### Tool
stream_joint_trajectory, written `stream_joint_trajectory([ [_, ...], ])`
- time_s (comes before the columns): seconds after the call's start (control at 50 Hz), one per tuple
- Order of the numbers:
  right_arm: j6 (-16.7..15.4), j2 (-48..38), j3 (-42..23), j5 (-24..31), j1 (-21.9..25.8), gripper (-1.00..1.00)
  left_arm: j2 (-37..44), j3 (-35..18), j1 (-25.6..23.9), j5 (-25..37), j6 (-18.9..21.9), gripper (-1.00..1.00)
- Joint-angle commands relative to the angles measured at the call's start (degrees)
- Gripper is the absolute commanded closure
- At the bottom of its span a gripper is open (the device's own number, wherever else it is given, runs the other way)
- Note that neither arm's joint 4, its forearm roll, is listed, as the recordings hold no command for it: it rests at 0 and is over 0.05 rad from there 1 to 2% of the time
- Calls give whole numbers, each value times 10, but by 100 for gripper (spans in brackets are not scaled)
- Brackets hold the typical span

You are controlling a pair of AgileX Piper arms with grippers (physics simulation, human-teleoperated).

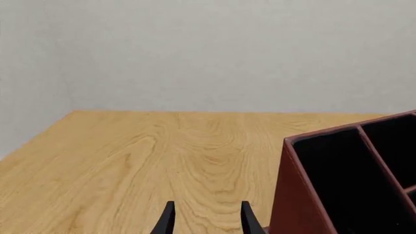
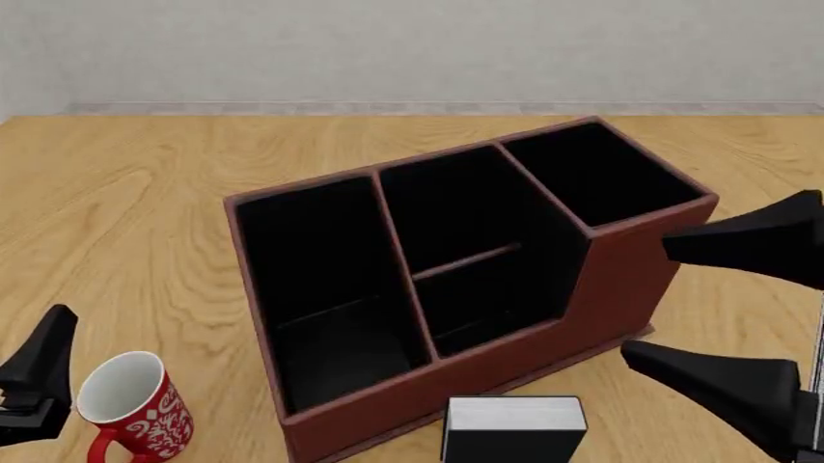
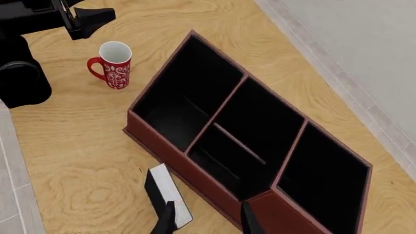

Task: Pick up the book and place it in the right compartment of the caddy.

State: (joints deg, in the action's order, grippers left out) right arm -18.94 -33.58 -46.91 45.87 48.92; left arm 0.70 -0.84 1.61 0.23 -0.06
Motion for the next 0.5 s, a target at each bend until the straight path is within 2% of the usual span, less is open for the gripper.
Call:
stream_joint_trajectory([
  [0.02,14,10,-2,0,-2,-100,0,1,-4,1,1,-100],
  [0.14,21,-13,-23,23,18,-100,-2,1,-4,4,1,-100],
  [0.36,56,-74,-76,71,69,-100,2,1,-4,1,2,-100],
  [0.5,76,-88,-88,84,81,-100,-3,0,-4,6,1,-100],
])
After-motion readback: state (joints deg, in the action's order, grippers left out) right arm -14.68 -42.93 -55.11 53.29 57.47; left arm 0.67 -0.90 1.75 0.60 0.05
